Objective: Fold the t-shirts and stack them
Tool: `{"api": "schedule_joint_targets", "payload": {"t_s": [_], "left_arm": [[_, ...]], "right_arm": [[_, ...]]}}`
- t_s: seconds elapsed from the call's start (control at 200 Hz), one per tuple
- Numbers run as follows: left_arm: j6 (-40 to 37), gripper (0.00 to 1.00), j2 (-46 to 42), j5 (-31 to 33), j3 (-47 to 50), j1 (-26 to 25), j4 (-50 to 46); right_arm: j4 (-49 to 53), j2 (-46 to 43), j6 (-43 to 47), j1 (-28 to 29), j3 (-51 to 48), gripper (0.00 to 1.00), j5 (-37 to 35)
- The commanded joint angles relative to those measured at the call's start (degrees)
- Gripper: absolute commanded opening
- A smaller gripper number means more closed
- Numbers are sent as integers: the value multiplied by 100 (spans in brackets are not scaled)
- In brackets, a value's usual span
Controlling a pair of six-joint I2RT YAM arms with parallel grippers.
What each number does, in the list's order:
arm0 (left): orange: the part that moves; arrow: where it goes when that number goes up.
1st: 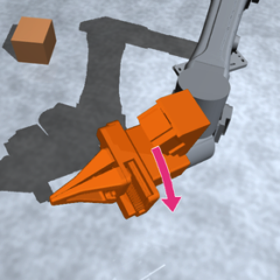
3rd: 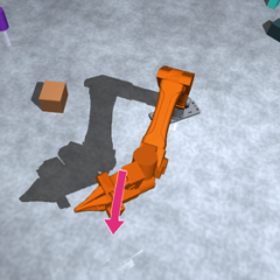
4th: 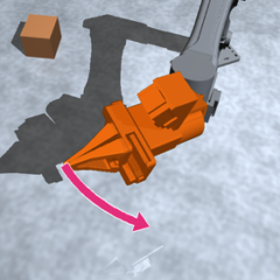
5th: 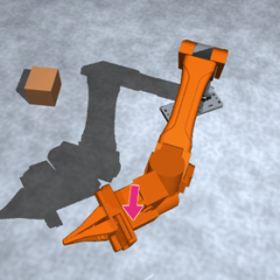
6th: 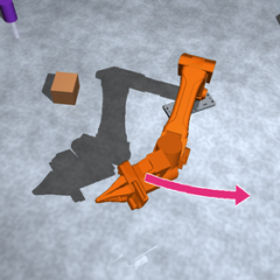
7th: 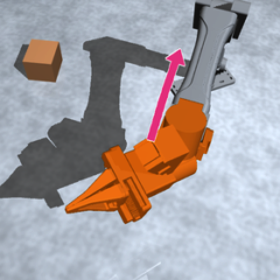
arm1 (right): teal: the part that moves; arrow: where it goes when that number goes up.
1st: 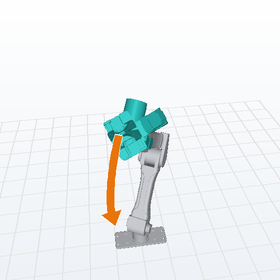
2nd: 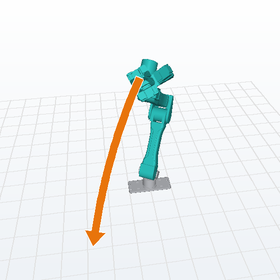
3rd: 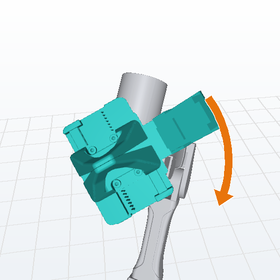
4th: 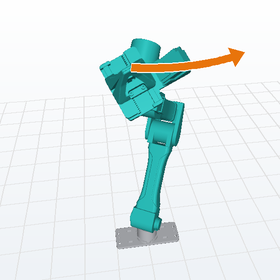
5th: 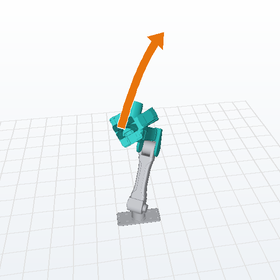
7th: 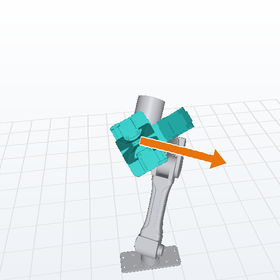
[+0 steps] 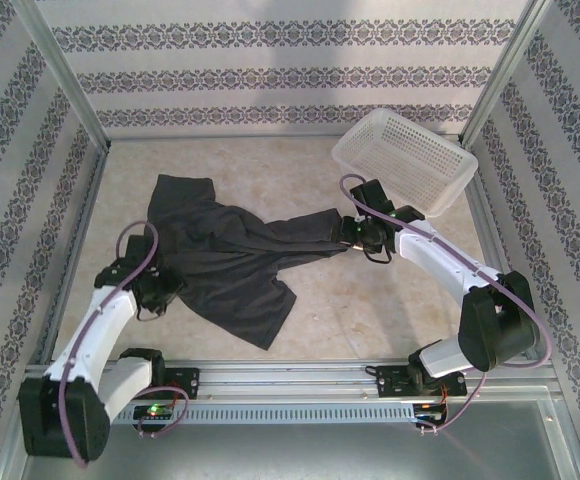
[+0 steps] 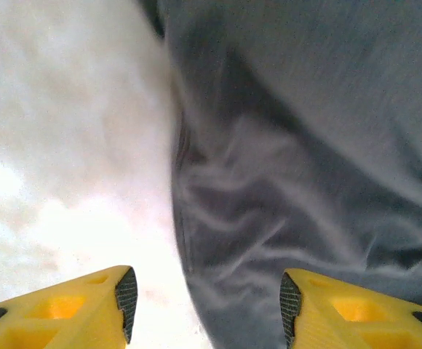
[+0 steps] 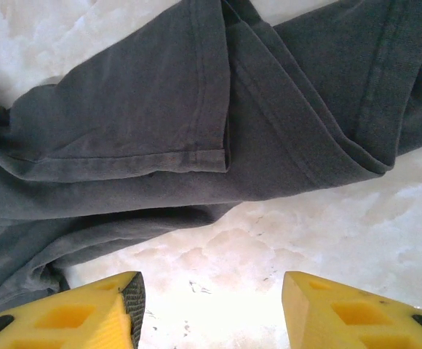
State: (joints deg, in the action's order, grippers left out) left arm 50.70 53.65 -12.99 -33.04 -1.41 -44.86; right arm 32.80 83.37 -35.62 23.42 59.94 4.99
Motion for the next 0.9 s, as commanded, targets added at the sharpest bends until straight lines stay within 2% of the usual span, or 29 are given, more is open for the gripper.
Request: {"api": "schedule_joint_targets", "payload": {"t_s": [0.0, 0.215, 0.355, 0.41, 0.465, 0.52, 0.57, 0.655, 0.744, 0.854, 0.894], "left_arm": [[766, 55, -48, -321, 363, -118, -40], [1097, 53, 765, -538, 369, -371, 1129], [1297, 43, 1478, -513, 461, -720, 1761], [1316, 35, 1719, -423, 480, -746, 1949], [1296, 23, 1889, -255, 429, -746, 2028], [1219, 1, 1916, 61, 254, -737, 1804], [1116, 0, 1792, 458, 36, -706, 1389], [867, 0, 1355, 1039, -154, -437, 676], [359, 0, 857, 1388, -242, 146, 72], [-356, 0, 530, 1350, -265, 994, -125], [-503, 0, 515, 1342, -292, 1118, -54]], "right_arm": [[-3, 36, 108, 36, 132, 54, 113], [-19, 39, 122, 53, 67, 53, 199], [8, -113, 116, 48, -67, 53, 112], [30, -190, 99, 33, -126, 53, 36], [59, -277, 56, 29, -179, 53, -73], [93, -387, 20, 7, -240, 53, -230], [128, -479, -2, -19, -276, 54, -378], [187, -575, -38, -55, -340, 54, -596], [242, -561, -76, -70, -351, 54, -732], [208, -445, -131, 9, -326, 53, -760], [132, -351, -128, 85, -302, 53, -721]]}}
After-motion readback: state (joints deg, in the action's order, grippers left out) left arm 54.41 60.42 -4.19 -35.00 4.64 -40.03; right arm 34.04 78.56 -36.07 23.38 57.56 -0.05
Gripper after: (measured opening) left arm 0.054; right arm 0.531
